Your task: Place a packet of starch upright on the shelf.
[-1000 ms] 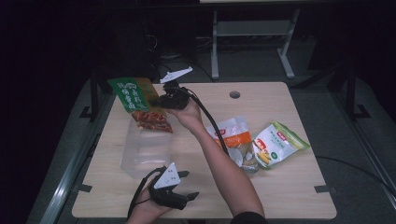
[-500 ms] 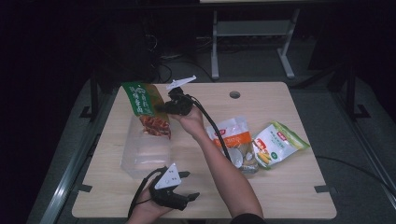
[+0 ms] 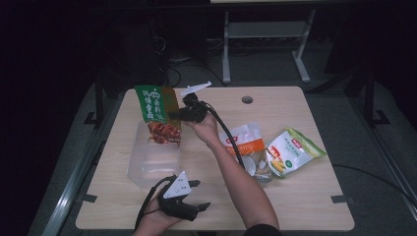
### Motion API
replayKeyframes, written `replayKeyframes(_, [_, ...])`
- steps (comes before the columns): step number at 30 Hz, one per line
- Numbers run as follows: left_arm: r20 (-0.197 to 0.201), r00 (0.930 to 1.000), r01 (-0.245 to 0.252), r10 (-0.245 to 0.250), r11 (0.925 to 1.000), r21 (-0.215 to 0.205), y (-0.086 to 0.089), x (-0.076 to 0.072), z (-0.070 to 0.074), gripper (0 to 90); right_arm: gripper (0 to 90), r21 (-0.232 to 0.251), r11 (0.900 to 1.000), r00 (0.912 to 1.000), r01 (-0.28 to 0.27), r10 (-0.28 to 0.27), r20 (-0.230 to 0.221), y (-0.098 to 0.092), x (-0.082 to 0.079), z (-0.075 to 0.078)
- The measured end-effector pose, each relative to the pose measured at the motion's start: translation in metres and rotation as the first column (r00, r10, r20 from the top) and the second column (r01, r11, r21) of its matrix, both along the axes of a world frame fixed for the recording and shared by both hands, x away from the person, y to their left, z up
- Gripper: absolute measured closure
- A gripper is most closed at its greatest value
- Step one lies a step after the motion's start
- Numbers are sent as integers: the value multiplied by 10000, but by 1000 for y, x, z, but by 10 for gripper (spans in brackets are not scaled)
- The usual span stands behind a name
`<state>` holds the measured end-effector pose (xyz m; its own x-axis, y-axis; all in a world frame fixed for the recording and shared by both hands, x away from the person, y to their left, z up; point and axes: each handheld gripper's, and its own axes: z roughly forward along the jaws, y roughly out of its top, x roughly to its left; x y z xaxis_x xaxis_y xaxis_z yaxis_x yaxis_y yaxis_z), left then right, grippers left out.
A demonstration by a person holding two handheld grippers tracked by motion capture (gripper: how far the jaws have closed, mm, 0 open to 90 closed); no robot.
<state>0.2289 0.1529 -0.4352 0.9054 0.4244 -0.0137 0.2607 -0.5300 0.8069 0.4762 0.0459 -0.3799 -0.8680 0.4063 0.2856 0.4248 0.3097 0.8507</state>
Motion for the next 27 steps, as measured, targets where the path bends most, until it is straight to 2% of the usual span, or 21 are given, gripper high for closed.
replayKeyframes(5, [-39, 10000, 16, -16, 10000, 14, -1, 0, -1, 252, 669, -164, 9997, 9999, 157, -158, -62, -7, -1, 5])
replayKeyframes(8, [-53, 10000, 11, -11, 10000, 42, -1, 0, -1, 251, 632, -232, 9994, 9997, 247, -247, 13, -12, -4, 8])
replayKeyframes(9, [-59, 10000, 1, -1, 10000, 47, -1, 0, -1, 250, 587, -307, 9992, 9997, 240, -241, -37, -17, -8, 12])
replayKeyframes(16, [-75, 10000, -59, 59, 9999, 94, -1, 1, -3, 244, 513, -471, 9988, 9999, 125, -120, 116, -33, -18, 19])
replayKeyframes(27, [-161, 9998, -90, 92, 9998, 164, -3, 1, -5, 240, 451, -774, 9969, 9999, 150, -155, -54, -75, -38, 24])
